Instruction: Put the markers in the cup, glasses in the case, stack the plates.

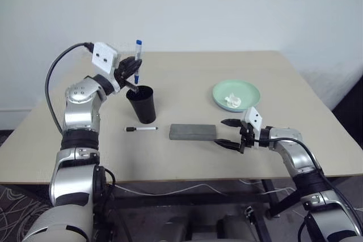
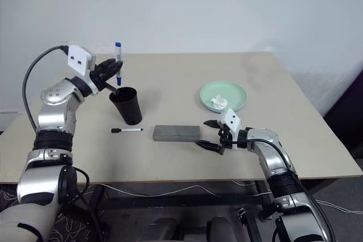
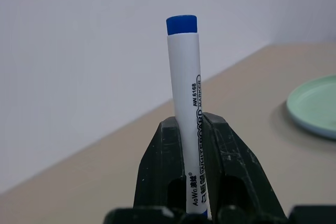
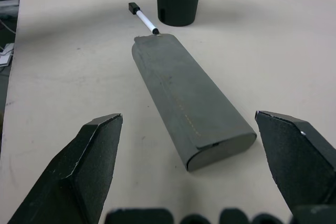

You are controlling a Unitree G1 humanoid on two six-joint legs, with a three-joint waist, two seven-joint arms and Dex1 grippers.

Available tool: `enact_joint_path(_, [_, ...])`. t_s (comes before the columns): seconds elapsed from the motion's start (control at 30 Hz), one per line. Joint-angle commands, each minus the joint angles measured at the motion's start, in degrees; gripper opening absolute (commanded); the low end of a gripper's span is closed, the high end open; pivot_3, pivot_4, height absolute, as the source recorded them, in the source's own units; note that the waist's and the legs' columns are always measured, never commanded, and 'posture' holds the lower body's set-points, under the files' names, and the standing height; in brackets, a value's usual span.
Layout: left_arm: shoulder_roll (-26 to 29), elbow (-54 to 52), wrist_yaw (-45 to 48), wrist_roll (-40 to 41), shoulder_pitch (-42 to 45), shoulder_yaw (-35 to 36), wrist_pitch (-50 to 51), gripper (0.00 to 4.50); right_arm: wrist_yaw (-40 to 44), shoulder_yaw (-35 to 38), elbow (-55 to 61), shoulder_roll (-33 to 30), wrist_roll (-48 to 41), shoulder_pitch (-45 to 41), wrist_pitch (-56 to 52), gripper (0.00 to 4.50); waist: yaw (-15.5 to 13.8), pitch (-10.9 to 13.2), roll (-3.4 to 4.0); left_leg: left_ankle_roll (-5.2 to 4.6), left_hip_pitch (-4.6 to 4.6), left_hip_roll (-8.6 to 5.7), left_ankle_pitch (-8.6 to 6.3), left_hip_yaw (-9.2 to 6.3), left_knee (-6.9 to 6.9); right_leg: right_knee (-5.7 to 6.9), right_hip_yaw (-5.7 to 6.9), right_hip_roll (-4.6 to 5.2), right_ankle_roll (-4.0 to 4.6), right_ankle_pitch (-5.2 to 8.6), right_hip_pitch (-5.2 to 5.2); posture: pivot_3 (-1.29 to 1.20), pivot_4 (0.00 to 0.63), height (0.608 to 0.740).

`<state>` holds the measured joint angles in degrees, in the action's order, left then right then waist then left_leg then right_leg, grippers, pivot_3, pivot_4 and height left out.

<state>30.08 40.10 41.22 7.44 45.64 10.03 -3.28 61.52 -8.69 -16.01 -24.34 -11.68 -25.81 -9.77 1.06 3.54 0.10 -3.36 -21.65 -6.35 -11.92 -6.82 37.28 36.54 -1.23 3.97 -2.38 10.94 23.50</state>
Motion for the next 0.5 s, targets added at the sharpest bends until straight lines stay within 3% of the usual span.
enact_joint_path(0.03, [0.36,-0.25,-2.66,1.19,0.36,1.81,-1.64,0.07,0.45,0.54,0.31,-0.11,-0.58,-1.82,0.52,4.42,-0.01,-0.01,-0.02,0.0,-0.01,0.0,0.0,0.0,0.0,0.0,0.0,0.0,0.0,0.0,0.0,0.0,0.0,0.74])
enact_joint_path(0.43, [-2.91,4.93,-1.95,3.35,-0.15,1.97,-4.32,0.07,0.37,0.47,0.44,0.11,-0.71,-1.62,0.6,4.42,0.02,-0.01,-0.02,0.0,-0.02,0.0,0.0,0.0,-0.02,0.0,0.02,0.01,0.0,0.0,-0.03,0.0,0.0,0.74])
enact_joint_path(0.5, [-3.17,5.9,-1.65,3.05,0.03,1.76,-4.51,0.79,0.31,0.48,0.48,0.18,-0.7,-1.62,0.59,4.42,0.02,-0.01,-0.02,0.0,-0.04,0.0,0.0,0.0,-0.02,0.0,0.02,0.0,0.0,0.0,-0.02,0.0,0.0,0.74])
